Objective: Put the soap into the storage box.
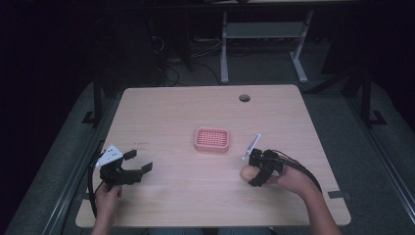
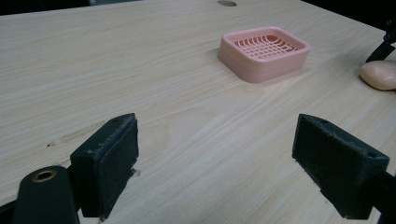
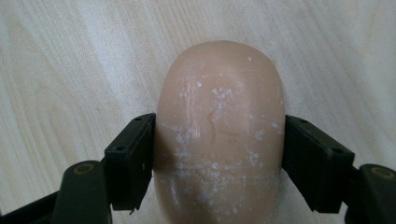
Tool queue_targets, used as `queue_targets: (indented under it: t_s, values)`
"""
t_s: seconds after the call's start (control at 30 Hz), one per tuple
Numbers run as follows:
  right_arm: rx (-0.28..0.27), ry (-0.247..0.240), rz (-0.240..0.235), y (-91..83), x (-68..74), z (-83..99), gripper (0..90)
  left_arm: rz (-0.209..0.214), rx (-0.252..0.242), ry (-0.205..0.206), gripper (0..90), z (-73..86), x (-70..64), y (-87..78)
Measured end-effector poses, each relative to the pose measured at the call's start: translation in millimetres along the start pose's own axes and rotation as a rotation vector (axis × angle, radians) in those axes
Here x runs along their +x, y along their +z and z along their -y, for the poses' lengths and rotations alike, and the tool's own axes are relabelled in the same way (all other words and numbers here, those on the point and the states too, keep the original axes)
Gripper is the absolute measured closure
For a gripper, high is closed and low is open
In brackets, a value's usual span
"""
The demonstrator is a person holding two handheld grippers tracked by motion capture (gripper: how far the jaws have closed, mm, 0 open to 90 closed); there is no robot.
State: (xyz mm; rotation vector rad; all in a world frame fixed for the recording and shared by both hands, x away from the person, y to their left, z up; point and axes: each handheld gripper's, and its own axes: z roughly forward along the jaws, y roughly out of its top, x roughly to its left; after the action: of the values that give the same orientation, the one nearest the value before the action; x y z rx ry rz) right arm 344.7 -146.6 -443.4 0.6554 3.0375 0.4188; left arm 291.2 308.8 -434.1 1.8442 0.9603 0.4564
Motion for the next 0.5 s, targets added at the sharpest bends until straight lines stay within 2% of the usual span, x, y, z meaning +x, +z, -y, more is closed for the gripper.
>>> queue_targets:
  t_s: [0.5]
  values:
    - [0.013, -0.015, 0.017, 0.5, 1.4, -1.3, 31.4, 0.002, -0.003, -0.004, 14.3, 0.0, 0.2, -0.3]
